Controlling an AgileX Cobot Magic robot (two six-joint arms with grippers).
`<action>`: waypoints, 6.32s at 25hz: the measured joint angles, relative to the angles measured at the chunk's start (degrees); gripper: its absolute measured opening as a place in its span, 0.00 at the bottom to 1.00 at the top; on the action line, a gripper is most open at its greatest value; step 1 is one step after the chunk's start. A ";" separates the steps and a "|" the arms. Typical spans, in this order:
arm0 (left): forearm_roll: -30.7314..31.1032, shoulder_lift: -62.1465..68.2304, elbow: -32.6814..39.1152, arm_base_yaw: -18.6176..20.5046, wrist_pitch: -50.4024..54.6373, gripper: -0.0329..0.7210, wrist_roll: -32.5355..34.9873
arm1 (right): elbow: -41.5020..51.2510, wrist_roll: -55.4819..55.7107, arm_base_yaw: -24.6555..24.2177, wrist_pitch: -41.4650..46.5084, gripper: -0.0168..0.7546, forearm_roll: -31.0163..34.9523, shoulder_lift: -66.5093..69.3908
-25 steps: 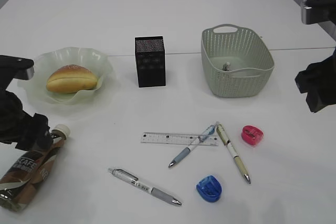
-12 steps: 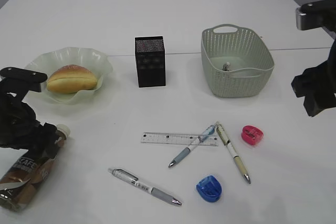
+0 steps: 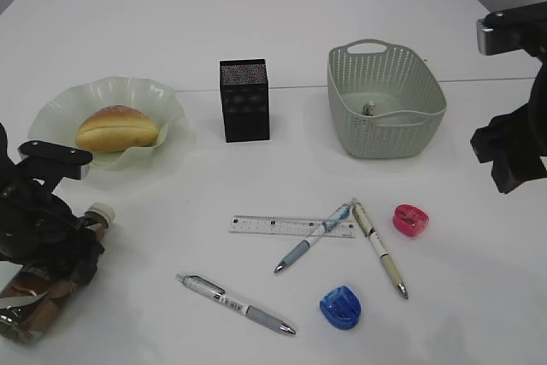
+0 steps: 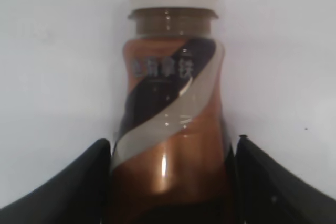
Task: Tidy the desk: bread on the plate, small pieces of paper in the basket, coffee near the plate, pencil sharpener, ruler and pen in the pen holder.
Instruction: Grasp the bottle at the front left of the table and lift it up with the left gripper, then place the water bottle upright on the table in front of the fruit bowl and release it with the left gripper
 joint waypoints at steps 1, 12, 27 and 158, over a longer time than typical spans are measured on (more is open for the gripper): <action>0.00 0.00 0.00 0.00 0.00 0.70 0.00 | 0.00 0.00 0.00 -0.13 0.66 0.00 0.00; -0.03 0.08 0.00 0.00 -4.04 0.56 -0.09 | 0.00 0.00 0.00 -0.65 0.66 0.00 0.00; -5.15 -26.75 13.40 0.00 -14.36 0.55 1.35 | 0.13 -0.60 0.00 -0.79 0.66 -0.58 0.00; 7.07 -7.67 2.69 3.66 -82.22 0.76 -4.14 | 0.13 -1.55 0.00 -2.55 0.66 -6.50 0.00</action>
